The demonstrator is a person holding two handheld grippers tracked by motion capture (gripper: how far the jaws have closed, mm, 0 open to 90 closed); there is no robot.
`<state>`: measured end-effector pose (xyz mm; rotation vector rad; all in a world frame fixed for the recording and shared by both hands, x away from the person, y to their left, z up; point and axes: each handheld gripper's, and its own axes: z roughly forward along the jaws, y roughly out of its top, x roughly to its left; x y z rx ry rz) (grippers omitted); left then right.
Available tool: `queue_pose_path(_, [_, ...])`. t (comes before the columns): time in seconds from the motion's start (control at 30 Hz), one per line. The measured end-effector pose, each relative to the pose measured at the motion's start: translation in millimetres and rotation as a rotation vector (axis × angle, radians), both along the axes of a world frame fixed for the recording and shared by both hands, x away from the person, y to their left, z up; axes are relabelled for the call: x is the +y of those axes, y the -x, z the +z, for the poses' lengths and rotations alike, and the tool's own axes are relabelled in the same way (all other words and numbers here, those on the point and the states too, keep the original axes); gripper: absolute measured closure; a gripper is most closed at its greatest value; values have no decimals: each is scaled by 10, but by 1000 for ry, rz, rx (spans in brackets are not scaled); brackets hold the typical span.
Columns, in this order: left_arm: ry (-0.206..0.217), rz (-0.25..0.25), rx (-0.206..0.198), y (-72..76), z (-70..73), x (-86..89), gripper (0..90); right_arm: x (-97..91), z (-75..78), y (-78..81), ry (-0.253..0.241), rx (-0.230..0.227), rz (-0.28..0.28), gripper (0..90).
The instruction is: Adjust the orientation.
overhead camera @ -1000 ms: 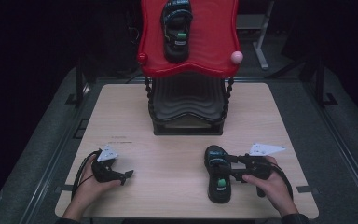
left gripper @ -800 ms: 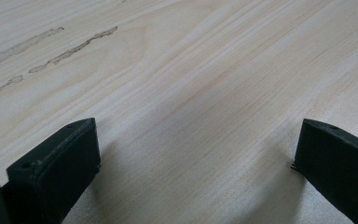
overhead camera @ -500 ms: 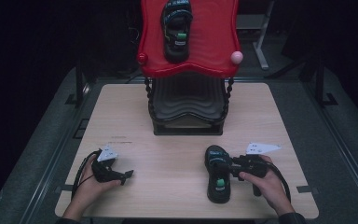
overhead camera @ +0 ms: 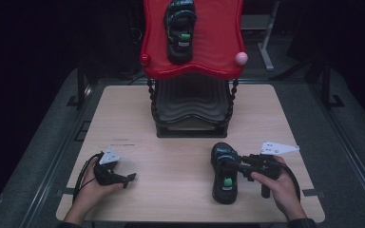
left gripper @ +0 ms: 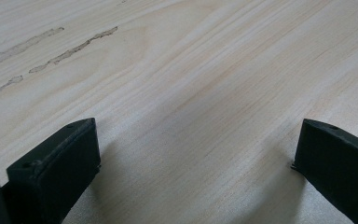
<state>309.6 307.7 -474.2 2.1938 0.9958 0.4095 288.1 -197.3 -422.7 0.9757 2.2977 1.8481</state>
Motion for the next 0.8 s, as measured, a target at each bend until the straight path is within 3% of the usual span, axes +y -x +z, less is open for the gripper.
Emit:
queue_pose_path(0.67, [0, 0, 0, 0, 0, 0, 0, -162, 727, 37, -100, -132, -43, 669])
queue_pose_path(0.8, [3, 2, -1, 1, -1, -2, 0, -187, 949, 32, -127, -183, -46, 670])
